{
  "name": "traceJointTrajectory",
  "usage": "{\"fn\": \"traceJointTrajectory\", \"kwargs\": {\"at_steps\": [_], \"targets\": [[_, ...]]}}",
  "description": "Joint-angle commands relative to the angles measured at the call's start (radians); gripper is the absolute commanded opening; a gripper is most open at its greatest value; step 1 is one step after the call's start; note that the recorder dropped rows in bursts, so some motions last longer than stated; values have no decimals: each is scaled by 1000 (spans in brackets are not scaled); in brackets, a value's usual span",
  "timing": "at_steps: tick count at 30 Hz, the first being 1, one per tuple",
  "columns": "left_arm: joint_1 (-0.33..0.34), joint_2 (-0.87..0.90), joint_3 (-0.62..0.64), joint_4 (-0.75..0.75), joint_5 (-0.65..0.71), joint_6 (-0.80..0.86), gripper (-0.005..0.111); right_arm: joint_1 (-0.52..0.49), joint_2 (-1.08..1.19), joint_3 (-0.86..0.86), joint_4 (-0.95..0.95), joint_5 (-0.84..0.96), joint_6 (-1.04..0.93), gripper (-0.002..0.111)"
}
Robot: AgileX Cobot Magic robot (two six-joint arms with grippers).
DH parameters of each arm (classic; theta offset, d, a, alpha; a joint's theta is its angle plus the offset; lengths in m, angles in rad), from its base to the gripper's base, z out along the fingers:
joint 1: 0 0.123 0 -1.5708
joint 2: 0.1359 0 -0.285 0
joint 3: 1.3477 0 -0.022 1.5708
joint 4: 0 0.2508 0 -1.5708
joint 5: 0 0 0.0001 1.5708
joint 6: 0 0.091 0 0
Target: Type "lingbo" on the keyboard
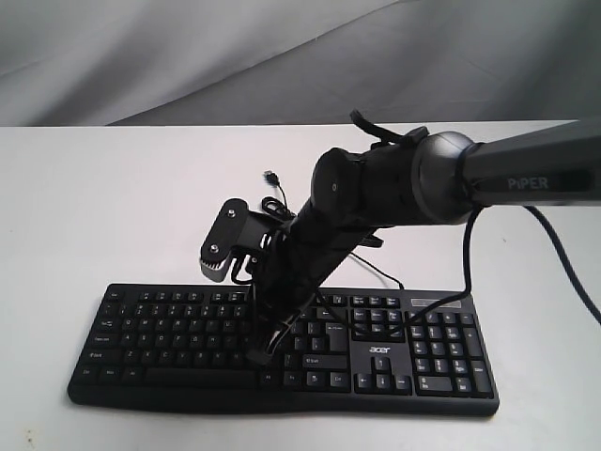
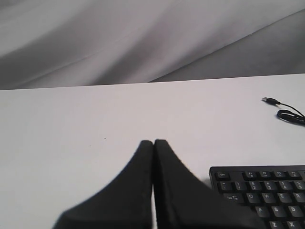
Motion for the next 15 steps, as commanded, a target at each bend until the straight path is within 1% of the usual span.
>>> {"fn": "traceJointTrajectory", "kwargs": {"at_steps": [1, 15], "targets": [[1, -4, 5, -4, -5, -2, 1, -2, 0, 2, 8, -7, -6, 0], [1, -4, 5, -4, -5, -2, 1, -2, 0, 12, 8, -9, -6, 0]]}}
